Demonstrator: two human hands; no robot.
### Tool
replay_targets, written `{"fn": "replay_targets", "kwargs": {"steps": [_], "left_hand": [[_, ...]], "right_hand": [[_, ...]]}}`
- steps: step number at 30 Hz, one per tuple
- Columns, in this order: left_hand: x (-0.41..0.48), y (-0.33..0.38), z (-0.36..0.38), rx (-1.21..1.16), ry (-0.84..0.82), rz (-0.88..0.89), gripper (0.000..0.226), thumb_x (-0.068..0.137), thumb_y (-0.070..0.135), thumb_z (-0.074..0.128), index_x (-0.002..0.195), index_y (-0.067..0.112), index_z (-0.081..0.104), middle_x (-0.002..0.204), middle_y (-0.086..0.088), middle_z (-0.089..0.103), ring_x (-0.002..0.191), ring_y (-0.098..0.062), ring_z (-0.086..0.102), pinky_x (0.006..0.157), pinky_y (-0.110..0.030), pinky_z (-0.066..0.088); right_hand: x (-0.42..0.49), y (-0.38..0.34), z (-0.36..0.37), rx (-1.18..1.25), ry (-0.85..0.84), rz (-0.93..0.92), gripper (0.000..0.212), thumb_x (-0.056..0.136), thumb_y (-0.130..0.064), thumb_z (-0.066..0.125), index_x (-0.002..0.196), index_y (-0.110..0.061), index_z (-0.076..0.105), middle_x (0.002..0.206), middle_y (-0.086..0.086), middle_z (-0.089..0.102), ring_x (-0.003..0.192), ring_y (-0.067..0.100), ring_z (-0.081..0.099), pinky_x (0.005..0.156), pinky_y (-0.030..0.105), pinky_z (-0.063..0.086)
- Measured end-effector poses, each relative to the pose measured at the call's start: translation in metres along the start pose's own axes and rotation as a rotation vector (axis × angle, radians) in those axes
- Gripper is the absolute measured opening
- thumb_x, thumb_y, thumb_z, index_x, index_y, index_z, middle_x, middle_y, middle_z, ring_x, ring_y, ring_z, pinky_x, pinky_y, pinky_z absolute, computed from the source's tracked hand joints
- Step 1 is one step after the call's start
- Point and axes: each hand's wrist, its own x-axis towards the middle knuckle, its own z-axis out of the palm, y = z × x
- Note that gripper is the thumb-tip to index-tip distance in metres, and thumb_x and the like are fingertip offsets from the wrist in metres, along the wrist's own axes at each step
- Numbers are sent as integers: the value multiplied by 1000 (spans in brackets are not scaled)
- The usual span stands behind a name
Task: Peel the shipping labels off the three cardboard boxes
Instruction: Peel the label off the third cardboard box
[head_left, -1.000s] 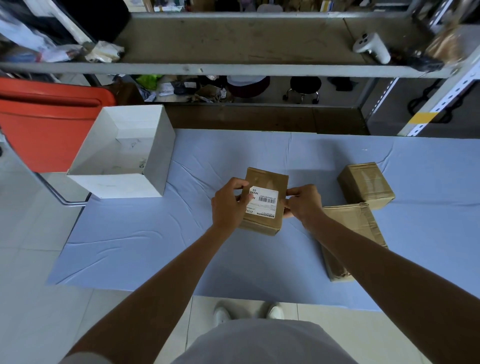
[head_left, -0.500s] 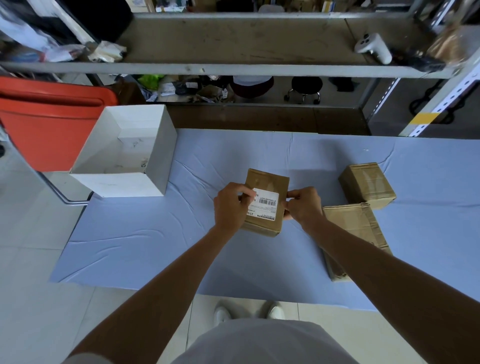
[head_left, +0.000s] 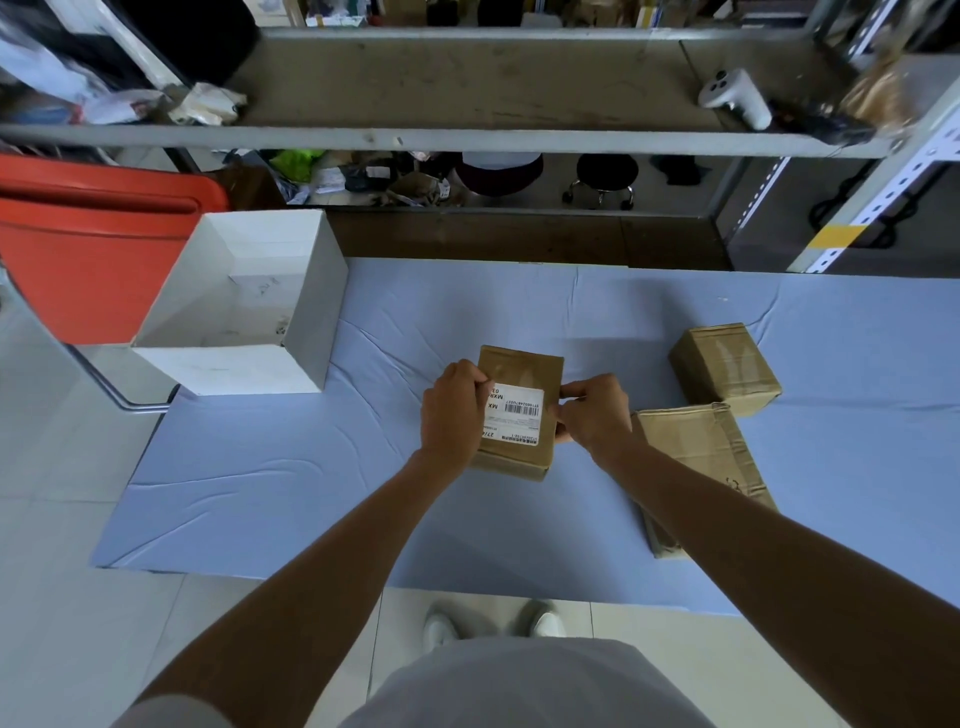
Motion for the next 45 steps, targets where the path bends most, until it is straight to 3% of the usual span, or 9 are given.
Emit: {"fn": "replay_targets", "kwargs": {"steps": [10, 16, 21, 24, 26, 28, 35, 41, 45], "left_hand": [[-1, -1, -1, 95, -129, 30, 23, 99, 23, 41, 101, 5, 54, 107, -12, 57, 92, -27, 59, 80, -27, 39], [0, -1, 0, 23, -144, -28, 18, 97, 19, 47, 92, 5, 58, 101, -13, 62, 95, -27, 61, 90, -43, 48], [-2, -2, 3, -44, -123, -68, 20, 95, 20, 50, 91, 4, 60, 96, -11, 66, 91, -26, 63, 84, -38, 50], [-2, -2, 2, -101, -65, -95, 15, 95, 22, 51, 93, 9, 59, 89, -3, 67, 86, -22, 63, 74, -27, 43], [-3, -2, 1, -117, -42, -89, 5, 94, 13, 50, 91, 13, 54, 82, 4, 61, 81, -23, 63, 72, -30, 47], [-4, -2, 0, -131, -25, -78, 13, 90, 2, 47, 87, 14, 51, 77, 2, 60, 75, -25, 62, 72, -40, 53], [-9, -3, 0, -143, -32, -44, 5, 89, 9, 57, 86, 13, 59, 84, 5, 64, 80, -16, 62, 75, -36, 54], [-8, -5, -1, -161, -36, -52, 16, 85, 26, 67, 92, 12, 64, 97, -1, 68, 87, -12, 63, 74, -23, 48], [-7, -4, 0, -132, -21, -64, 17, 86, 28, 66, 87, 11, 65, 94, -2, 68, 86, -15, 63, 78, -31, 50]], "right_hand": [[2, 5, 1, -88, 17, -41, 23, 85, 4, 60, 105, -2, 69, 88, 16, 73, 63, 29, 72, 65, 36, 61], [5, 9, 0, -125, 19, -66, 20, 85, 1, 62, 103, -3, 71, 86, 15, 74, 62, 28, 72, 67, 37, 61], [6, 11, -4, -136, 20, -70, 23, 85, 3, 60, 105, -3, 71, 84, 15, 74, 62, 28, 72, 68, 37, 61], [6, 10, -7, -127, 28, -46, 23, 84, 1, 60, 103, -6, 72, 77, 12, 73, 61, 27, 72, 57, 26, 57], [6, 9, -8, -122, 26, -30, 20, 84, -1, 62, 99, -9, 73, 71, 8, 71, 58, 24, 72, 44, 17, 48], [6, 9, -9, -113, 29, -25, 19, 84, -1, 62, 96, -10, 73, 68, 7, 69, 56, 23, 71, 39, 14, 44], [9, 12, -4, -97, 2, -23, 22, 85, 1, 63, 104, -6, 70, 83, 13, 74, 60, 27, 72, 65, 34, 61], [8, 11, 0, -80, 3, -26, 22, 85, 3, 63, 105, -3, 69, 92, 15, 73, 65, 30, 72, 65, 38, 61], [7, 10, 3, -90, 8, -41, 24, 83, 2, 64, 105, -3, 69, 89, 15, 72, 62, 31, 71, 67, 40, 61]]}}
